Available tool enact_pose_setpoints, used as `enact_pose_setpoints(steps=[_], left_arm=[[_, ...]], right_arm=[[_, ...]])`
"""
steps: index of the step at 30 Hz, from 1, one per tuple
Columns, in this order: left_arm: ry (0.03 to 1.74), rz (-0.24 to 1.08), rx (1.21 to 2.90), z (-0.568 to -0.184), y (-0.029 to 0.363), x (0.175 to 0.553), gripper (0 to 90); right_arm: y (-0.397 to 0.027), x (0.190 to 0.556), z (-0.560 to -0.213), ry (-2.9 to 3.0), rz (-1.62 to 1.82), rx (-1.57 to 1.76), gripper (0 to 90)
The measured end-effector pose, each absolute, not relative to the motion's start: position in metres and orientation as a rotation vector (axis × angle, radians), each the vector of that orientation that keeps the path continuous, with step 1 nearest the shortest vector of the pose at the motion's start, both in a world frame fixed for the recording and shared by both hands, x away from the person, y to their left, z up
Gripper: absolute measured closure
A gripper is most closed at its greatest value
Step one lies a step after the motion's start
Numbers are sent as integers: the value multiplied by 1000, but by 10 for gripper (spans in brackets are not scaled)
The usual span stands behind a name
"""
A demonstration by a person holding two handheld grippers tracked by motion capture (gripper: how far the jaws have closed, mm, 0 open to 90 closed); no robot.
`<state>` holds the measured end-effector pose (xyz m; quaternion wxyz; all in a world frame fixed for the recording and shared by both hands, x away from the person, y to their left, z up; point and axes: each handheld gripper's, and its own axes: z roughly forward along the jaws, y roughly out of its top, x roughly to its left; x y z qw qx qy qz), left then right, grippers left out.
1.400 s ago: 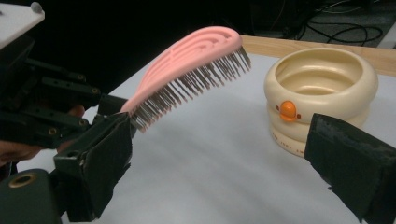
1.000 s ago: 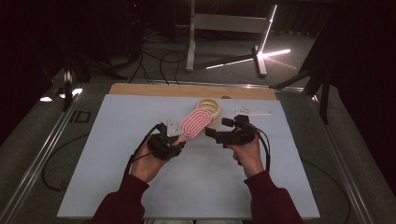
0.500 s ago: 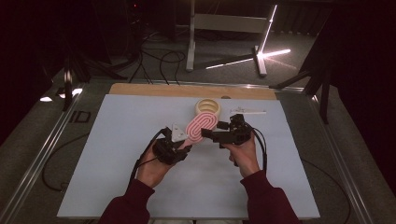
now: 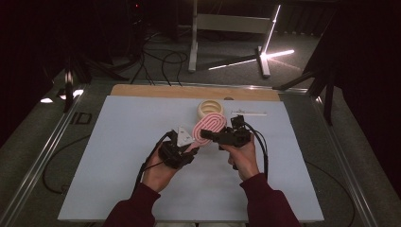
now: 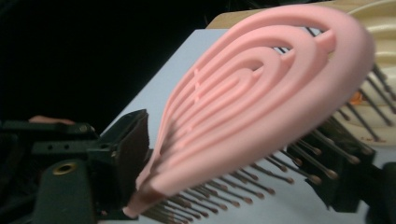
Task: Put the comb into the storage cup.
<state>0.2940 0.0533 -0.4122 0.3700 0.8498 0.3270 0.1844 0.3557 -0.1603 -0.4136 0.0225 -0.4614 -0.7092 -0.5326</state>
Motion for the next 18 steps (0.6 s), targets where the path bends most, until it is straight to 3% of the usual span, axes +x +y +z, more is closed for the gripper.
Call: enact_pose_setpoints(steps=[2,5,18], left_arm=[[831,474,2178,-412,52,294,695],[816,479,2175,-413,50,293,695],[817,471,2214,-423,47,298,693]], right_arm=[[-161,357,-414,-2153,-1657,-1405,369],[-160,357,-413,-2142,-1655,-1413,431],[-152,354,-411,-2170,-1595,-1324,622]])
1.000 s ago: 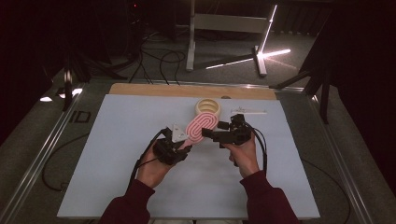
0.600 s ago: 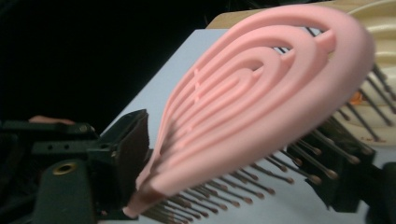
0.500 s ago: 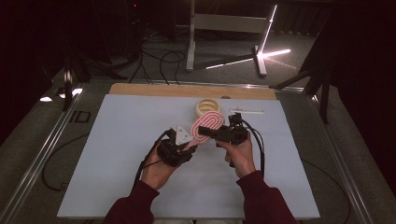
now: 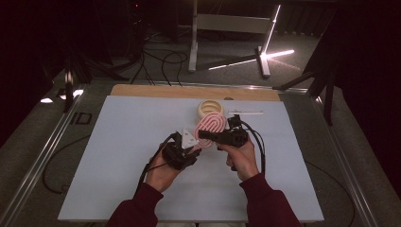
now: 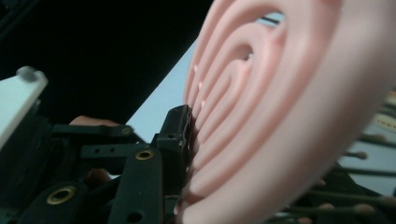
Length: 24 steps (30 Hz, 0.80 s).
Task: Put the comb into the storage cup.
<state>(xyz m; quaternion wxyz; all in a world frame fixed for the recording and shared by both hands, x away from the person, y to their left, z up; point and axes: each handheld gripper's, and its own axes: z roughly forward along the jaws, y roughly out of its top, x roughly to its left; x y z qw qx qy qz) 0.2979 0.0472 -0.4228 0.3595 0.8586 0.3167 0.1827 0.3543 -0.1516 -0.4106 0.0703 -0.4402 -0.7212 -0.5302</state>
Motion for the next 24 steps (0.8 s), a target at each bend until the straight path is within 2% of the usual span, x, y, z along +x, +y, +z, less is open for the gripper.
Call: enact_pose_setpoints(steps=[12,18,21,24], left_arm=[[841,445,2181,-425,54,301,675],[850,418,2146,-428,59,301,498],[854,388,2117,-428,62,300,449],[857,419,2093,-427,65,298,371]], right_arm=[[-146,352,-408,-2164,-1639,-1286,634],[-147,351,-405,-2155,-1672,-1277,635],[-147,351,-405,-2155,-1676,-1276,635],[-146,351,-405,-2162,-1680,-1270,635]])
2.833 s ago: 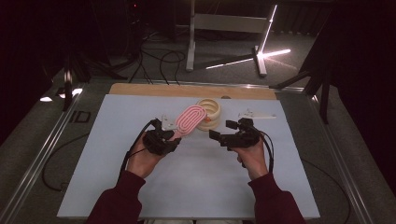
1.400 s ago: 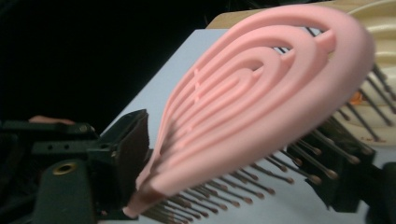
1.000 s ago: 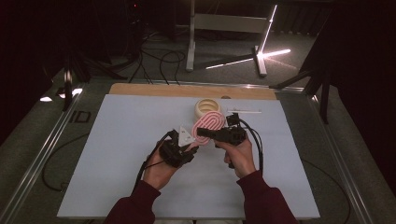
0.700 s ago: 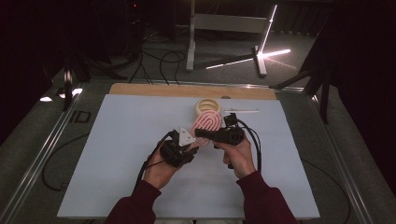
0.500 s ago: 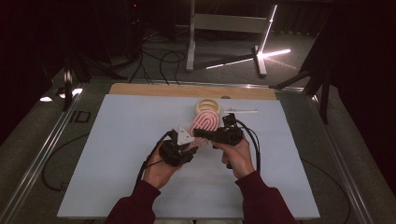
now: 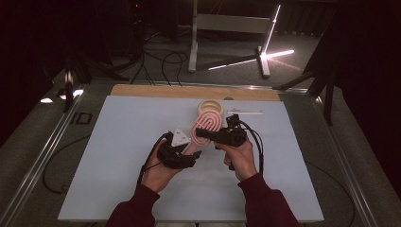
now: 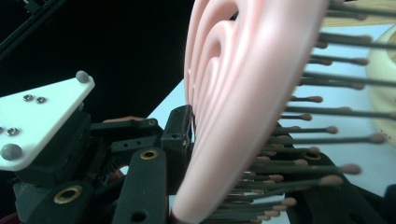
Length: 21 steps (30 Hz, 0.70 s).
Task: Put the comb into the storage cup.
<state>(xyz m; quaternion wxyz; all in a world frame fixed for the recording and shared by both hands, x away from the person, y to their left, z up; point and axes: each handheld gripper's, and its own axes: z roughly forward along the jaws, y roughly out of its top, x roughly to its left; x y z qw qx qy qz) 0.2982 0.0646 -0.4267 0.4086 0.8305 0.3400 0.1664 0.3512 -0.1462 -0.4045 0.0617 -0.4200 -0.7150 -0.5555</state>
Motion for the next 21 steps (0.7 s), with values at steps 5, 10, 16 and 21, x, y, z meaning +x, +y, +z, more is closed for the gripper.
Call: enact_pose_setpoints(steps=[5,10,16,21], left_arm=[[866,480,2062,-423,70,295,185],[884,486,1996,-421,83,293,141],[879,493,1963,-420,100,293,34],[906,502,1941,-422,113,293,4]], right_arm=[[-144,351,-404,-2172,-1682,-1268,635],[-143,351,-401,-2190,-1684,-1257,635],[-142,352,-397,-2207,-1685,-1247,635],[-142,353,-396,-2216,-1686,-1247,635]])
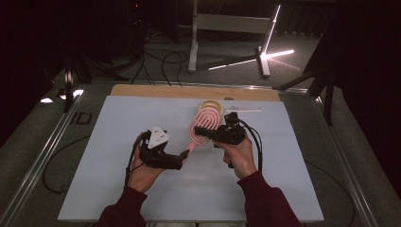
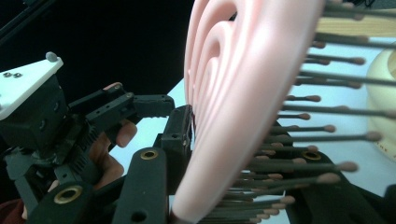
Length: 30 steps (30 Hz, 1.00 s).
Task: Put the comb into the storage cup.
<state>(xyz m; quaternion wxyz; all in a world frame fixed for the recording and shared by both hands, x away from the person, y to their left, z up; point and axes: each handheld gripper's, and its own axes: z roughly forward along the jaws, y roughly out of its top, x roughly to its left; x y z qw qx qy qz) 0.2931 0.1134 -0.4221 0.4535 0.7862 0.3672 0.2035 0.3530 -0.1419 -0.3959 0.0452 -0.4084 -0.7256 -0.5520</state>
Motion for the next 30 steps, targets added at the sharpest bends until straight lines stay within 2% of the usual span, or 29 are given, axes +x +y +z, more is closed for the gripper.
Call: enact_pose_setpoints(steps=[30], left_arm=[[1045,597,1813,-451,195,275,0]], right_arm=[[-138,363,-381,-2245,-1703,-1210,635]])
